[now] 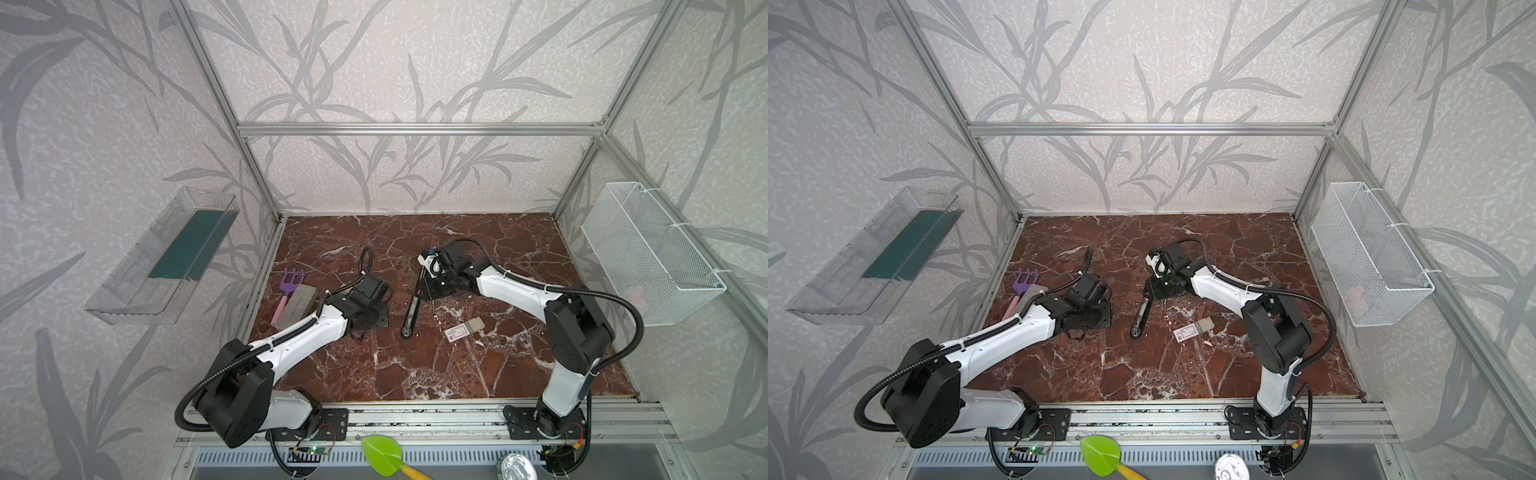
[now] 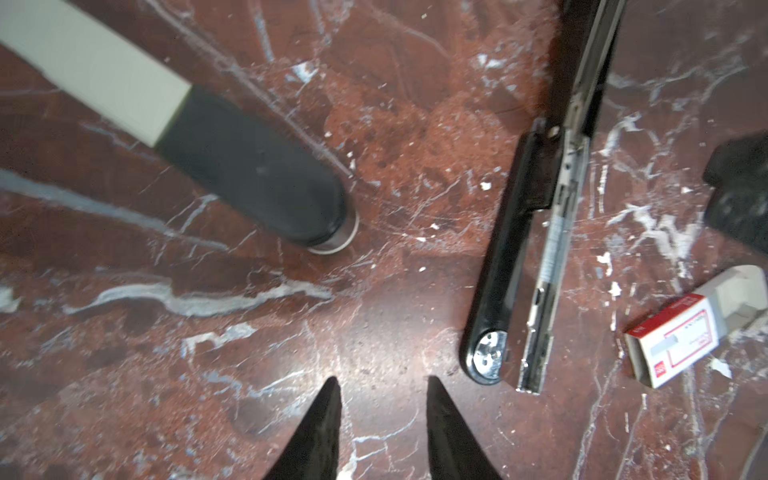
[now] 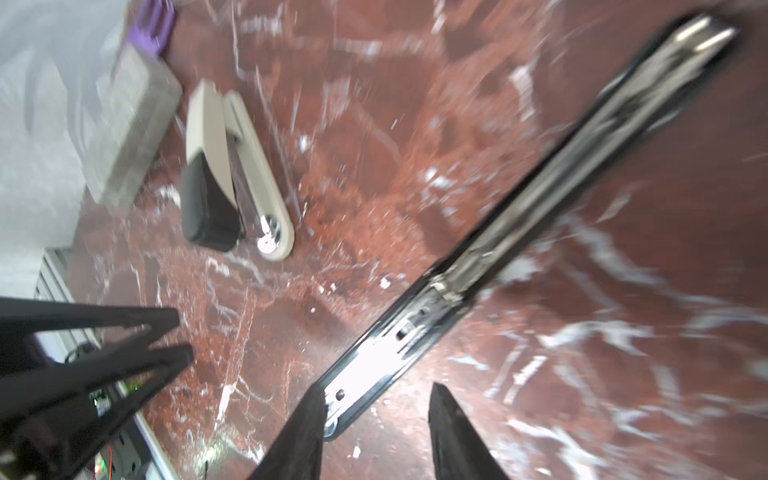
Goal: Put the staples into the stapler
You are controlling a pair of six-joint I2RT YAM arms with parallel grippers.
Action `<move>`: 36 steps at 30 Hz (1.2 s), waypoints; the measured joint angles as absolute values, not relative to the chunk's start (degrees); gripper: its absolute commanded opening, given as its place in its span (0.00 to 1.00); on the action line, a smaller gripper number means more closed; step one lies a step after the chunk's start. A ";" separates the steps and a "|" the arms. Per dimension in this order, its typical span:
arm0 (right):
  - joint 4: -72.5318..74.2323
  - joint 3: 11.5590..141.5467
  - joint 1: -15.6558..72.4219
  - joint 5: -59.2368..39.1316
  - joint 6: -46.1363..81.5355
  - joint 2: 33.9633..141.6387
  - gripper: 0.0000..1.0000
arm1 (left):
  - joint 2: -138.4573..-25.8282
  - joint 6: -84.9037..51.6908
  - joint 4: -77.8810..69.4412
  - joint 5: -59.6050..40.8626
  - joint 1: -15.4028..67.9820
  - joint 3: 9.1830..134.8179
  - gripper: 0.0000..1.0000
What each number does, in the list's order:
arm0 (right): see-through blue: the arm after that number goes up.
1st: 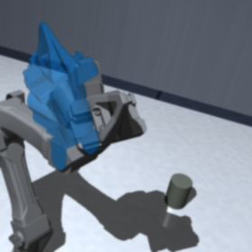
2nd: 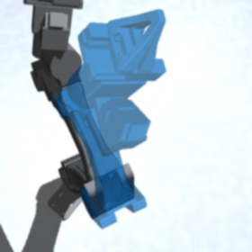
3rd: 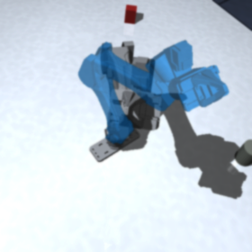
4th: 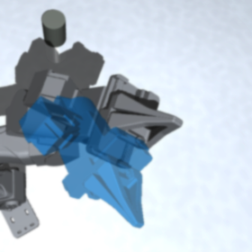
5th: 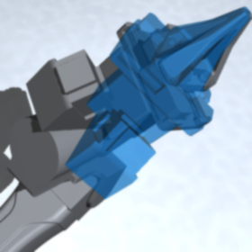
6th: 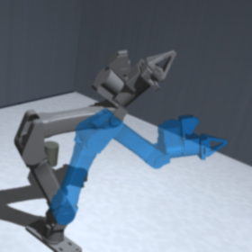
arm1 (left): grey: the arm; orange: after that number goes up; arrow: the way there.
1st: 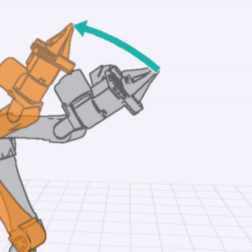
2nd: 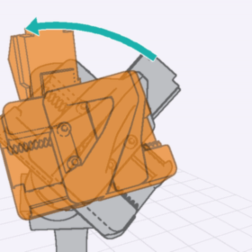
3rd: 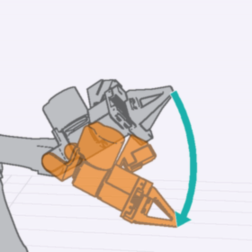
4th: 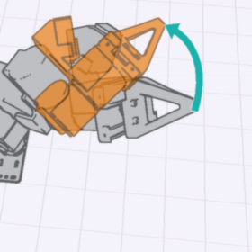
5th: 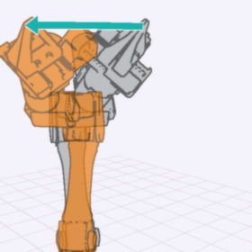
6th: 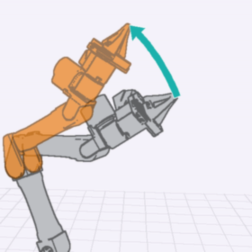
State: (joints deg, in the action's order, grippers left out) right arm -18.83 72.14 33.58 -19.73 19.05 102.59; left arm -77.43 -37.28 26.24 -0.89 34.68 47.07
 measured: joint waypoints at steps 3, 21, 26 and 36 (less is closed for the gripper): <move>-18.15 70.63 30.35 -19.07 19.09 100.73 0.45 | -79.13 -36.03 23.18 -4.43 34.65 47.68 0.45; -12.99 51.13 19.35 -18.79 22.68 88.01 0.46 | -116.36 -30.22 18.83 -13.02 32.86 85.62 0.55; -12.62 47.88 16.80 -19.62 22.70 84.75 0.46 | -124.31 -28.05 21.93 -13.21 32.67 96.40 0.55; -11.92 46.96 14.50 -21.10 22.57 83.20 0.46 | -132.27 -26.55 27.03 -18.04 33.17 107.48 0.48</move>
